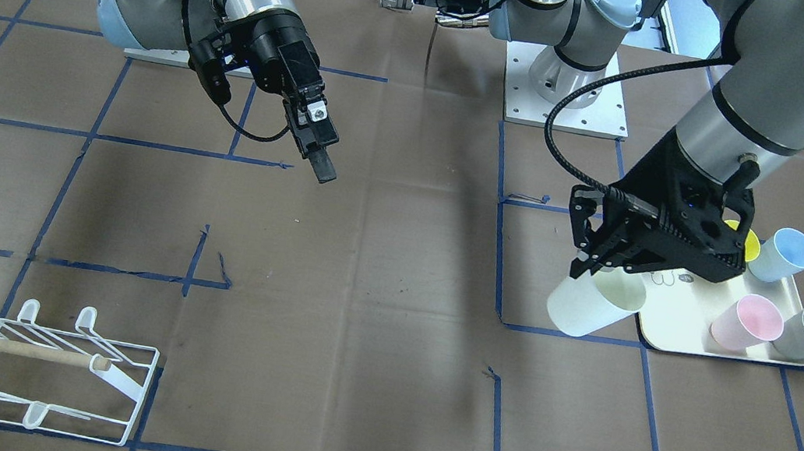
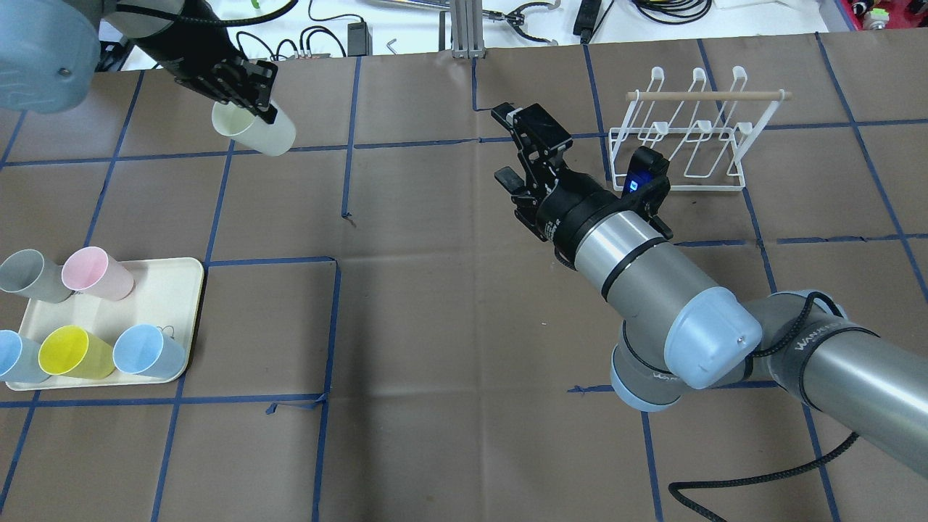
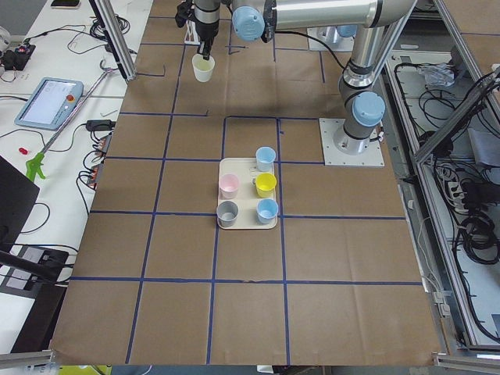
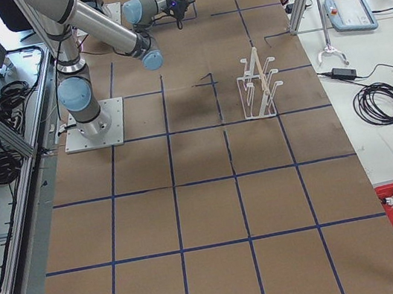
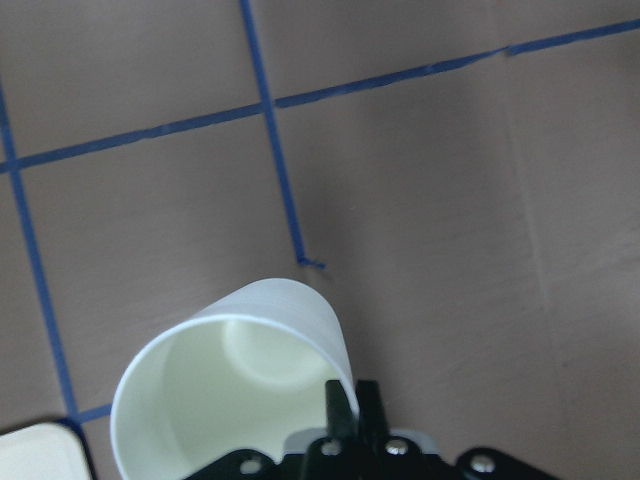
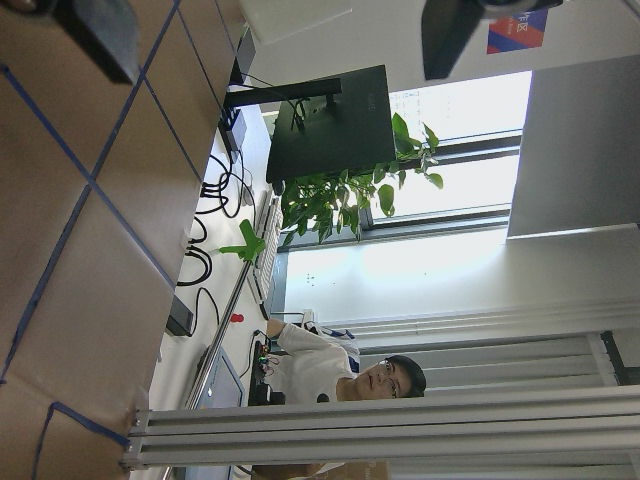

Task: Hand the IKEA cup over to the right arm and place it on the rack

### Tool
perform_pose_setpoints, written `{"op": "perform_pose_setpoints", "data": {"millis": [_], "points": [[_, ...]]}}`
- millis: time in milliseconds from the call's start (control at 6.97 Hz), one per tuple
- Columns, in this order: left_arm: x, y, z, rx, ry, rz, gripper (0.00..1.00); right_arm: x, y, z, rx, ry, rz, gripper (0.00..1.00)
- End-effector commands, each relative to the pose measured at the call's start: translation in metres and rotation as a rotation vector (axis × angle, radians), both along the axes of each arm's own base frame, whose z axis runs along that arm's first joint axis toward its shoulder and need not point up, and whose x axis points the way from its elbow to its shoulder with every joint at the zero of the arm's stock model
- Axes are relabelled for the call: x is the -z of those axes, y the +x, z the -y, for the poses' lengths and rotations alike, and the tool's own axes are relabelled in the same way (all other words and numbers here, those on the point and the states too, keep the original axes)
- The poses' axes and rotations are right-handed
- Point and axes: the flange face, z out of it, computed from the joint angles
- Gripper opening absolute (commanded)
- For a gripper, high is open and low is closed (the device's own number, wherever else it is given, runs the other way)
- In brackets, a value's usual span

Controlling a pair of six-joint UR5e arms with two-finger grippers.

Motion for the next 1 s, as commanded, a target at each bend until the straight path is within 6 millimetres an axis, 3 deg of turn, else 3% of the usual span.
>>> {"op": "perform_pose_setpoints", "data": {"millis": [0, 430, 861], "points": [[-0.002, -0.032, -0.011, 0.131, -0.212, -0.231, 0.00, 0.002, -0.001, -0.001, 0.005, 0.006, -0.006, 1.00], [0.044, -0.049, -0.052, 0.249, -0.517, -0.413, 0.00, 0.006, -0.001, -0.001, 0.009, 0.024, 0.002, 1.00], [0.106, -0.063, -0.116, 0.365, -0.735, -0.517, 0.00, 0.007, -0.001, -0.001, 0.031, 0.090, 0.103, 1.00]]}}
